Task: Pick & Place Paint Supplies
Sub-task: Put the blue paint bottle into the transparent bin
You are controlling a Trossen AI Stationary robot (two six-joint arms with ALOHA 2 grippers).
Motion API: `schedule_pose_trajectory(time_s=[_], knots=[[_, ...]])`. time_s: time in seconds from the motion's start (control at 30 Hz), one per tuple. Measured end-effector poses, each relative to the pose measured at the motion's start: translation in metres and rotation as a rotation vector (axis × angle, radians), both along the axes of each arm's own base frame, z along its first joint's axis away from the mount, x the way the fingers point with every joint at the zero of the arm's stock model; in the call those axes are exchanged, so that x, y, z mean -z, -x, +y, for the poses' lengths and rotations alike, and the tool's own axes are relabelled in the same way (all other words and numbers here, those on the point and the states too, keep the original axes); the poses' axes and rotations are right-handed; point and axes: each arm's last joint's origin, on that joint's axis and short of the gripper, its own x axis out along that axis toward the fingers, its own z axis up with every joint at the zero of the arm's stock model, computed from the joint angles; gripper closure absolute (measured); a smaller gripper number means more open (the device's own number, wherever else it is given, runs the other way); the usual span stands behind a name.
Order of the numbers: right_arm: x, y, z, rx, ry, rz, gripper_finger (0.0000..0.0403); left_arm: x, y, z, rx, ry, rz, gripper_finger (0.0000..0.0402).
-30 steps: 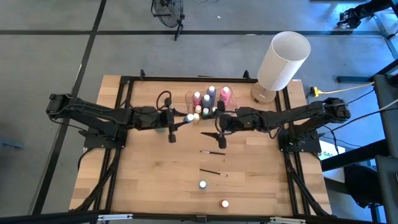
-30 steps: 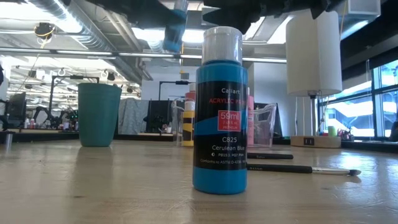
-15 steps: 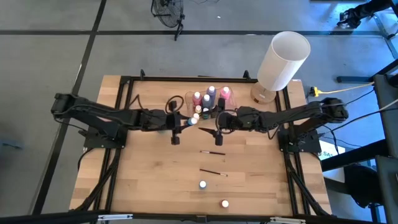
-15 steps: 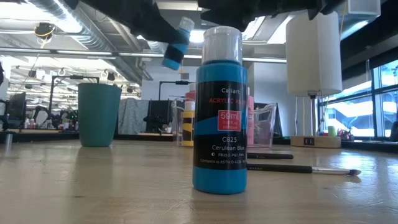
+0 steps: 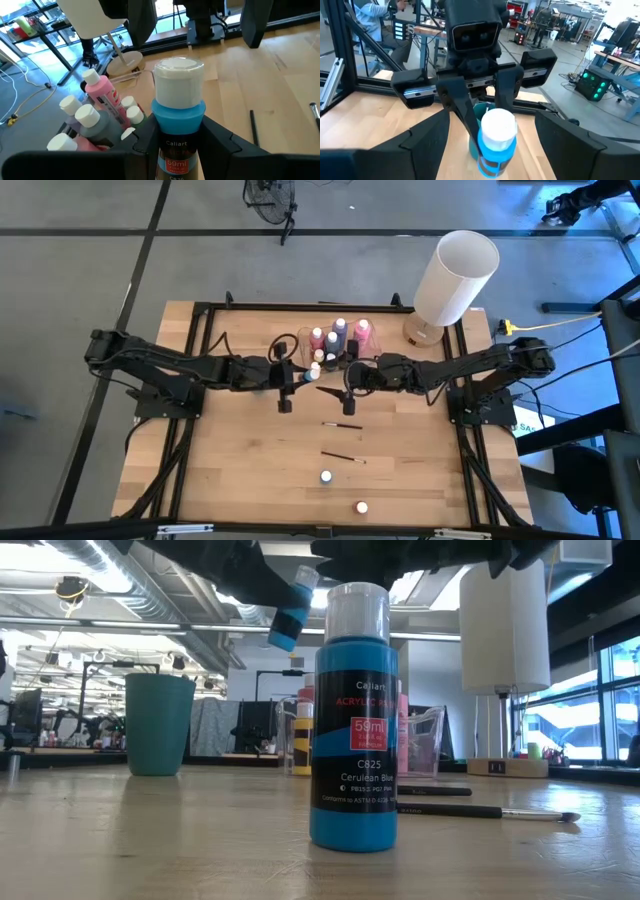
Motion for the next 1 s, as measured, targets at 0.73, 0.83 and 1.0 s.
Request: schedule_pose_trajectory(time_s=[0.73,0.83,1.0], knots=[[0.008,-0.008,-0.008,0.026,-0.017,-0.018,0.0107,-0.002,-0.003,-0.002,0.049,0.021,-0.039,0.0302],[0.007,-0.008,-0.009,0.023,-0.018,-0.029,0.0107,0.002,-0.005,-0.002,0.049,0.019,-0.022,0.0302],[0.007,-0.008,-0.01,0.024,-0.02,-0.026,0.0107,0.007,-0.01,-0.002,0.05,-0.006,-0.009,0.0302]])
